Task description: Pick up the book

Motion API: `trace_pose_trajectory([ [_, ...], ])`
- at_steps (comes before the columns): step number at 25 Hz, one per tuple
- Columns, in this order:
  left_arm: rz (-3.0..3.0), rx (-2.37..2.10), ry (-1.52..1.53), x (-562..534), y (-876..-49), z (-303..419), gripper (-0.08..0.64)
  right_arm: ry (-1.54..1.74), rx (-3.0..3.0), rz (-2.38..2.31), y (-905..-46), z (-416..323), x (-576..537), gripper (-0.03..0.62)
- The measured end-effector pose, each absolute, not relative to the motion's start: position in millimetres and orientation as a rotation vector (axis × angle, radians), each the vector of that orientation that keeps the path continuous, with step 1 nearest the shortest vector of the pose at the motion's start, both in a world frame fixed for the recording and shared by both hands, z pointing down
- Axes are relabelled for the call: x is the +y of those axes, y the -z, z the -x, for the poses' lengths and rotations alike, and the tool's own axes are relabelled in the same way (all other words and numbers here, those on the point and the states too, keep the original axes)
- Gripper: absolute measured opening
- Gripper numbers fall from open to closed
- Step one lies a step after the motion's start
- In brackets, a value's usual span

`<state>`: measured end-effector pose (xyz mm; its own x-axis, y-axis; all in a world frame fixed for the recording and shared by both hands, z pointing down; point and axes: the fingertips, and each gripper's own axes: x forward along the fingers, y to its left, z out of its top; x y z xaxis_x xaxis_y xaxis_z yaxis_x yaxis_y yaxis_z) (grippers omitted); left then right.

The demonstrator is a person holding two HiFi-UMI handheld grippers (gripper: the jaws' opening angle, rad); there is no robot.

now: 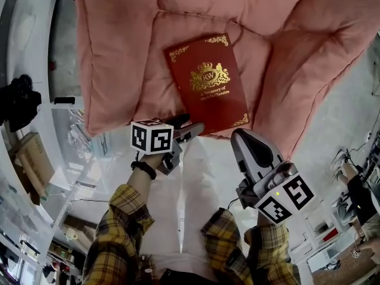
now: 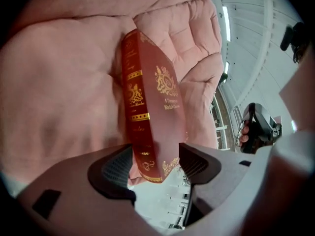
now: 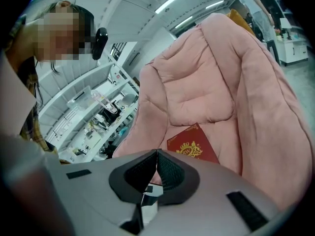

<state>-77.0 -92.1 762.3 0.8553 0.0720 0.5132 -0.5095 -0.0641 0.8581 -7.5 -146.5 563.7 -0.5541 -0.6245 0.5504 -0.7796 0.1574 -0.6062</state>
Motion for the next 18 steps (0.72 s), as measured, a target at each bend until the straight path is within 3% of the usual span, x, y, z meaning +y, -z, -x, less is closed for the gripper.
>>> trace_pose_trajectory([
  [18,-1.504,-0.32,-0.263,-113.1,-776.3,50.3,0.293,-1.416,-2.248,-1.38,-573.9,7.1,-126.7,0.018],
])
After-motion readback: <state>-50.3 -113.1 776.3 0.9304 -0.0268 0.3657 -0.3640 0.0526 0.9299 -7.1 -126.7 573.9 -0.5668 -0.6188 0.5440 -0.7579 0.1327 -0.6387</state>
